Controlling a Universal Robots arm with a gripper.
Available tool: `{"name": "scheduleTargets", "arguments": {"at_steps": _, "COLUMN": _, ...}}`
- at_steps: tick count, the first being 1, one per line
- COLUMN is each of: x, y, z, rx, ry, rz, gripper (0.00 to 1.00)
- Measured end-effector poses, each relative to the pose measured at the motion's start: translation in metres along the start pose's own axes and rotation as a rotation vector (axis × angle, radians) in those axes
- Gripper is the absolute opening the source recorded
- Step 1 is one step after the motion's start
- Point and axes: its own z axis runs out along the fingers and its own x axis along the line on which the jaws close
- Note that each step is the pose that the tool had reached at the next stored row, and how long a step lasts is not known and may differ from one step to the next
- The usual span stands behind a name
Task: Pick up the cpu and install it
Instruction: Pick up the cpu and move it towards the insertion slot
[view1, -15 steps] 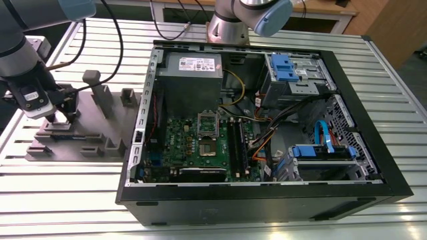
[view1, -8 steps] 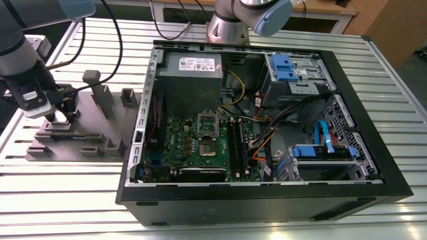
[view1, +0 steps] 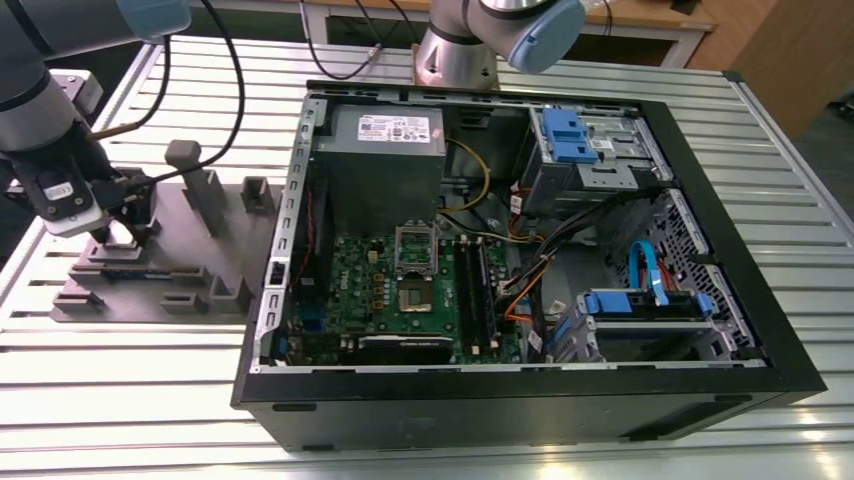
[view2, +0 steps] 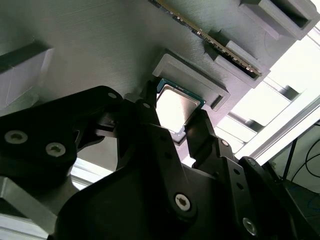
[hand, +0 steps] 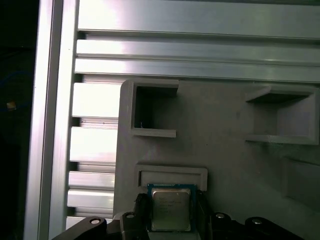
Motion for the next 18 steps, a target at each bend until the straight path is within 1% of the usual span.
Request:
{"name": "scheduleTargets", "arguments": {"at_steps": 7, "x": 0.0000, "y": 0.0000, "z": -0.0007, "rx": 0.0000, "ry": -0.0001, "rz": 0.000, "gripper": 0.47}}
{"name": "scheduleTargets", "arguments": {"at_steps": 8, "x": 0.0000, "y": 0.0005, "z": -0.0020, "rx": 0.0001, "ry": 0.0000, "rz": 0.000, "gripper": 0.47}}
{"name": "scheduleTargets", "arguments": {"at_steps": 9, "x": 0.0000, "y": 0.0020, "z": -0.0021, "rx": 0.0023, "ry": 0.0001, "rz": 0.000, "gripper": 0.47}}
{"name": "scheduleTargets", "arguments": {"at_steps": 18, "x": 0.0000, "y": 0.0022, "z": -0.0040, "rx": 0.0024, "ry": 0.0000, "rz": 0.000, "gripper": 0.47}}
